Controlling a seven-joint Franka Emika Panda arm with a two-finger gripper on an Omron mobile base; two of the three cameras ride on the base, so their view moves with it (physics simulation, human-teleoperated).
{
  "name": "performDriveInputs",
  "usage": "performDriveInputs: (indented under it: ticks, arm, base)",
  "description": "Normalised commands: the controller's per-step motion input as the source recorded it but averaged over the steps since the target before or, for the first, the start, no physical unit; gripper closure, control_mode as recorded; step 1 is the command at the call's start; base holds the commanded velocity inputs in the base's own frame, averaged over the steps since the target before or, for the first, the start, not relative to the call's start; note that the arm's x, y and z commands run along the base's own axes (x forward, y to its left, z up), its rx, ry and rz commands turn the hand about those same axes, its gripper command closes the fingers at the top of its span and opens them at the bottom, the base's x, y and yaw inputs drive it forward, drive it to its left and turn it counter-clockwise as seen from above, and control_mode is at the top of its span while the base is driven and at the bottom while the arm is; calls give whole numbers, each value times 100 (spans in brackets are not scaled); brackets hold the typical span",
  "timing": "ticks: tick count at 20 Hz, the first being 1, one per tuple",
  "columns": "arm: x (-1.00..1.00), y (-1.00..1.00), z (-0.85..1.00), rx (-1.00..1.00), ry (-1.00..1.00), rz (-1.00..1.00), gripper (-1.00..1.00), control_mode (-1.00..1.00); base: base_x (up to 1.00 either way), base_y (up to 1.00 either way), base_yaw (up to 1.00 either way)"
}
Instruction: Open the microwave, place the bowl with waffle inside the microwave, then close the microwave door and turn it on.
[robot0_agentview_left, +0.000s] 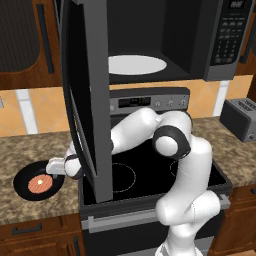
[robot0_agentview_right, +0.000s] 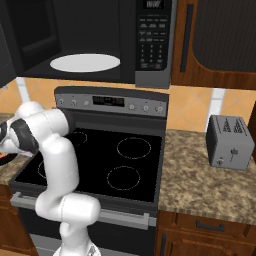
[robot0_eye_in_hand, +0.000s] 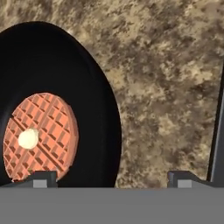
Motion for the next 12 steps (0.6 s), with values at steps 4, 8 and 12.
performDriveInputs:
  ticks: [4,8,12]
  arm:
    - [23,23,-20,0,-1,-2,-100,-100]
    - [4,4,-5,0,0,-2,100,-100]
    - [0,0,0,0,0,0,100,-100]
  base:
    - [0,0,0]
    - [0,0,0]
    - [0,0,0]
